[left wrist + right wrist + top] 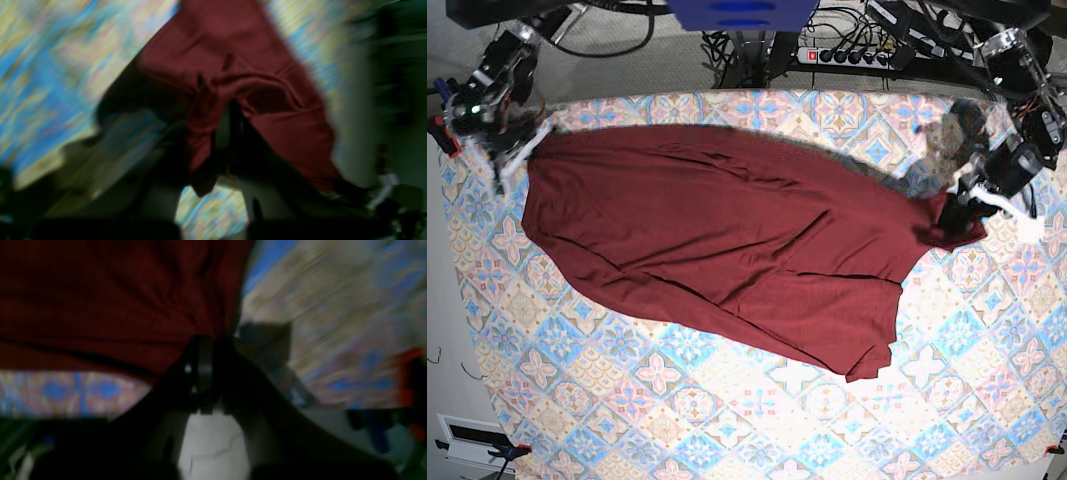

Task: Layout the t-shirt on the table in an organized manner, then fold the t-shirt properly
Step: 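Swing the left gripper with the shirt end toward the shirt middle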

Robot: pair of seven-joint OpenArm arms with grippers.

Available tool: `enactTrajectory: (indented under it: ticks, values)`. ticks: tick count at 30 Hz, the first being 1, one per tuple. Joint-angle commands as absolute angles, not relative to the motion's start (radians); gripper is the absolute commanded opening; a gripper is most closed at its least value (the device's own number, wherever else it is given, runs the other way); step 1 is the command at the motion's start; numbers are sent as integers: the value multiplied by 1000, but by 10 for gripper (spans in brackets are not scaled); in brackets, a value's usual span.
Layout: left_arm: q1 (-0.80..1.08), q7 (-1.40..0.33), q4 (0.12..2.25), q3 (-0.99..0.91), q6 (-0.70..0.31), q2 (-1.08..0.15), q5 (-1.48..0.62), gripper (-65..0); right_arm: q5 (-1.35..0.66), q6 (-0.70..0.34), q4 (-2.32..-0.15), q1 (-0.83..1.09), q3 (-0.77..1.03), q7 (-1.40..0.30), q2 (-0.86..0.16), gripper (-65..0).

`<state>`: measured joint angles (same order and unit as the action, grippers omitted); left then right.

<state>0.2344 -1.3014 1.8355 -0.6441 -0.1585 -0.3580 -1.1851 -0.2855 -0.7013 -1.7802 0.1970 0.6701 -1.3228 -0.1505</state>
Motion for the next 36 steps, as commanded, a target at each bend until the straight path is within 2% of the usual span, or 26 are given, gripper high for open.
enactTrajectory:
  ticks: [1,5,18,24,36]
  values:
    - [220,-1280,1844,-671,-160,-369,-1194,-650,-288,-698,-1797,174,682,-1307,-170,-631]
    - [150,-1280,1827,-694,-160,-312,-1182,-650,-288,-698,-1791,127,685,-1307,-171,-631]
    - [-64,-1230,1534,-684,-160,-272,-1076,-650,-255,-698,-1788,64,684,-1307,-171,-631]
    - [-160,-1225,1448,-638,-160,-242,-986,-650,-185,-698,-1788,31,680,-1307,-171,-630]
    - [-183,-1049,1443,-433,-156,-216,-737,-650,-182,-698,-1725,31,679,-1300,-171,-626]
